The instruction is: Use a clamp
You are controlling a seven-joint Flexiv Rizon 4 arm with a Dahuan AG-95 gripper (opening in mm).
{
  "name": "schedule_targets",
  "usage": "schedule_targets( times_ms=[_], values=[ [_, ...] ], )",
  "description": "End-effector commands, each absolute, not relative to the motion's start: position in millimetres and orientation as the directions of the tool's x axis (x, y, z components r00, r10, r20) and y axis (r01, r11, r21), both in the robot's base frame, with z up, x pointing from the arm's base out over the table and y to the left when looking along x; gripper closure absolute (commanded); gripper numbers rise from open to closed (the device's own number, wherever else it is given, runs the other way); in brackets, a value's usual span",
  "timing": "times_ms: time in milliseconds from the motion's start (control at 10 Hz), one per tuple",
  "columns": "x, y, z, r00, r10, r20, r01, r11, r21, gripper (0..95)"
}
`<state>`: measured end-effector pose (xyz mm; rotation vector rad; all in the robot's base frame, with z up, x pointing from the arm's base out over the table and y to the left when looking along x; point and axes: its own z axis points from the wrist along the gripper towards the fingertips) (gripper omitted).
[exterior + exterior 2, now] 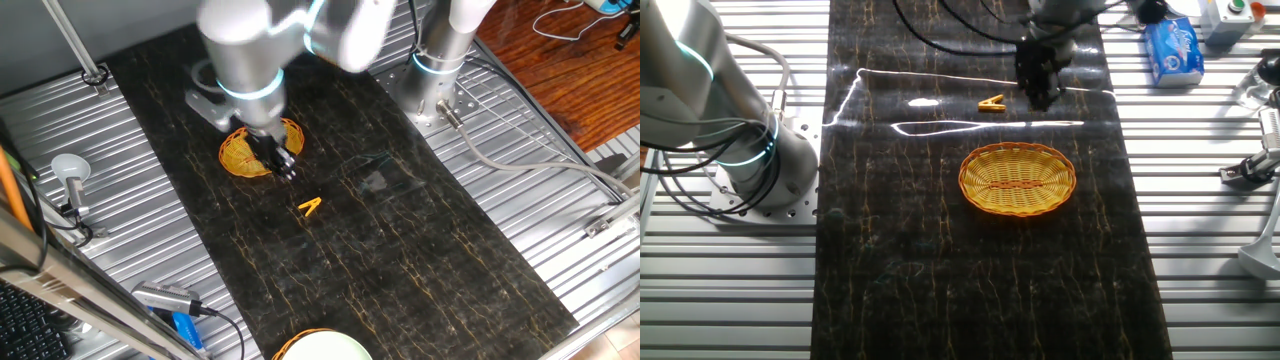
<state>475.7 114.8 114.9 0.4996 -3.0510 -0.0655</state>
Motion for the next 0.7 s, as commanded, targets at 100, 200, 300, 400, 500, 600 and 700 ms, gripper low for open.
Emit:
schedule_targets(
  times_ms=[100, 200, 300, 400, 500, 600, 700],
  values=[
    [475.3, 130.9, 104.6, -0.950, -0.311, 0.040, -0.308, 0.950, 0.052, 57.0],
    [472.7, 134.8, 96.9, -0.949, -0.312, 0.031, -0.310, 0.949, 0.059, 57.0],
    [470.1, 138.2, 90.6, -0.951, -0.309, 0.027, -0.307, 0.950, 0.057, 57.0],
    [468.0, 140.9, 85.0, -0.952, -0.304, 0.025, -0.303, 0.952, 0.055, 57.0],
    [465.9, 142.6, 80.0, -0.953, -0.303, 0.022, -0.301, 0.952, 0.055, 57.0],
    [458.3, 145.1, 70.6, -0.952, -0.307, 0.013, -0.305, 0.951, 0.053, 57.0],
    [454.7, 146.3, 66.6, -0.952, -0.307, 0.005, -0.306, 0.950, 0.056, 38.0]
  ],
)
